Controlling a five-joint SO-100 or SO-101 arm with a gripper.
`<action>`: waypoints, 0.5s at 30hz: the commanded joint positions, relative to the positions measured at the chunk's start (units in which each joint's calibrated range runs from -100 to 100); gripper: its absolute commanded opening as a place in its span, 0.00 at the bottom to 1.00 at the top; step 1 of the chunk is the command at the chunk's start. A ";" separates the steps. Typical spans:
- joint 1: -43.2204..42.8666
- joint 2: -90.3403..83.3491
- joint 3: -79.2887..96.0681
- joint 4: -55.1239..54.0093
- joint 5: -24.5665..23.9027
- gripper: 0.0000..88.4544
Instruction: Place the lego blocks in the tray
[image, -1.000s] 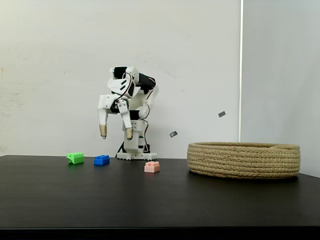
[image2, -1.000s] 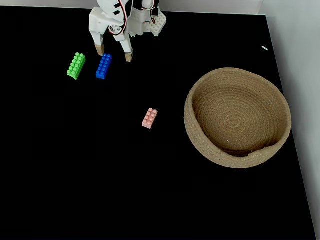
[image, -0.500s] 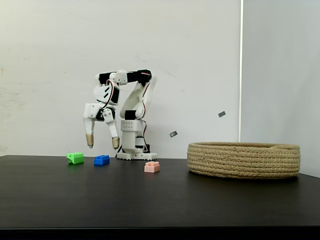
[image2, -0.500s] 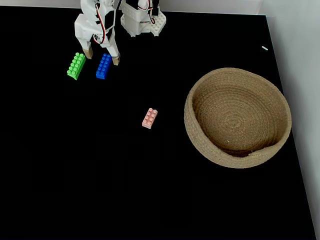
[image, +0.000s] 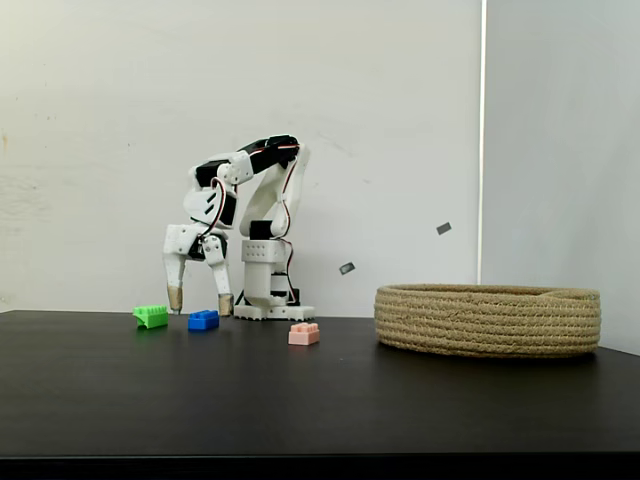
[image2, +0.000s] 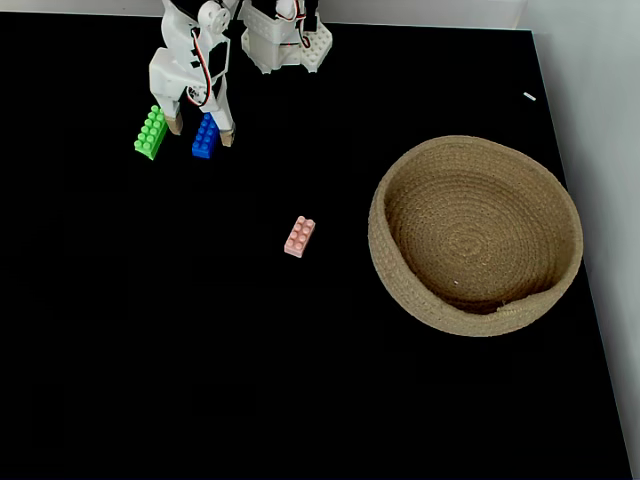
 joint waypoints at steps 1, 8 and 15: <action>-1.06 -0.32 0.77 -2.13 -0.39 0.30; -1.55 -0.23 7.34 -9.87 -0.49 0.27; -2.21 -0.57 14.36 -18.04 -1.71 0.00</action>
